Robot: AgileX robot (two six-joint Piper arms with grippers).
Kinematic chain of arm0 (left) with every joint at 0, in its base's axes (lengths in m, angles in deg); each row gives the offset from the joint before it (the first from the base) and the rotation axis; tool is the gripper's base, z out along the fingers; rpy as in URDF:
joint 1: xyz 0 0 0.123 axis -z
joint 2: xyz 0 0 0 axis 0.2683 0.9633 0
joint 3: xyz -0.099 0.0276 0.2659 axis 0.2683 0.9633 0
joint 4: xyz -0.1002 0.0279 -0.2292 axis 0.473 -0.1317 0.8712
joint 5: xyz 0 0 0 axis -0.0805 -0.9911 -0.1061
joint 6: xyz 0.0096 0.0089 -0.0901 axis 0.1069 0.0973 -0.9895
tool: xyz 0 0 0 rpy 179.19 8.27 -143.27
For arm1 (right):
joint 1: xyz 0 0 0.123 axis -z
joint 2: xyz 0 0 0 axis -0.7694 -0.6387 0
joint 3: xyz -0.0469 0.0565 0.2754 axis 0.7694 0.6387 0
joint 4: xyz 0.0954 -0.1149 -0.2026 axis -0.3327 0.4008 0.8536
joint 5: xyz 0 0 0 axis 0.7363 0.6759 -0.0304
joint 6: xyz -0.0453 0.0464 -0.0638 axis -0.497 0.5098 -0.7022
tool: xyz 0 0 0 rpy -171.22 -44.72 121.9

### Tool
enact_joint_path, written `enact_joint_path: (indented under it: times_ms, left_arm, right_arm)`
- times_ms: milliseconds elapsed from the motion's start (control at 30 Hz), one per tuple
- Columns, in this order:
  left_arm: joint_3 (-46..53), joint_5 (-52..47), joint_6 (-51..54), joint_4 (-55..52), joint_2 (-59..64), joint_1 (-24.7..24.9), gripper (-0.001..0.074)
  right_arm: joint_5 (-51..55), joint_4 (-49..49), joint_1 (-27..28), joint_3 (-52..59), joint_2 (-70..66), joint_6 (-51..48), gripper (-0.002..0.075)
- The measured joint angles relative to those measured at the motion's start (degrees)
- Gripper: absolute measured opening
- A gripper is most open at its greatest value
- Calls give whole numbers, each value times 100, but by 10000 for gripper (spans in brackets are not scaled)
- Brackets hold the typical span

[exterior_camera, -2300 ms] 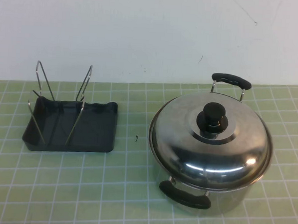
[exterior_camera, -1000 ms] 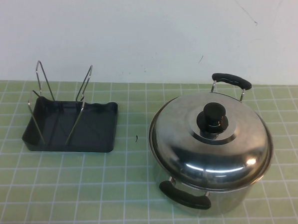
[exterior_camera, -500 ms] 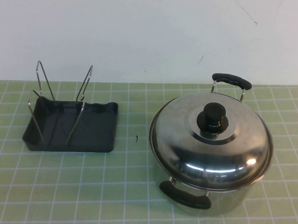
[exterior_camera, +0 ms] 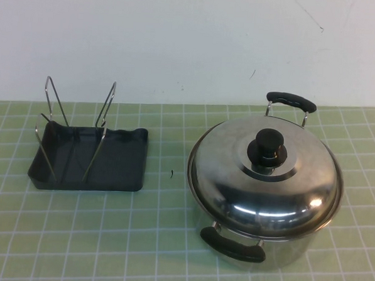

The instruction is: Put pot lid on rack

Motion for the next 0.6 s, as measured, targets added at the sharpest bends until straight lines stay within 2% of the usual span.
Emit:
enact_joint_path:
  times_ms: [167, 300, 433, 600]
  left_arm:
    - [-539, -90, -117, -73, 731, 0, -2]
    - [-646, 527, -795, -677, 1395, 0, -2]
    - [-660, 1797, -2063, -2129, 2094, 0, -2]
    - [-660, 2634, -3872, -3754, 2850, 0, -2]
  right_arm:
    - [69, 86, 0, -693, -1046, -3, -1]
    - [-807, 344, 0, -941, -2174, 50, -1]
    - [-1994, 1746, 0, -1148, -3329, 1205, -1]
    - [-3742, 4044, 0, -1545, -4871, 3081, -1]
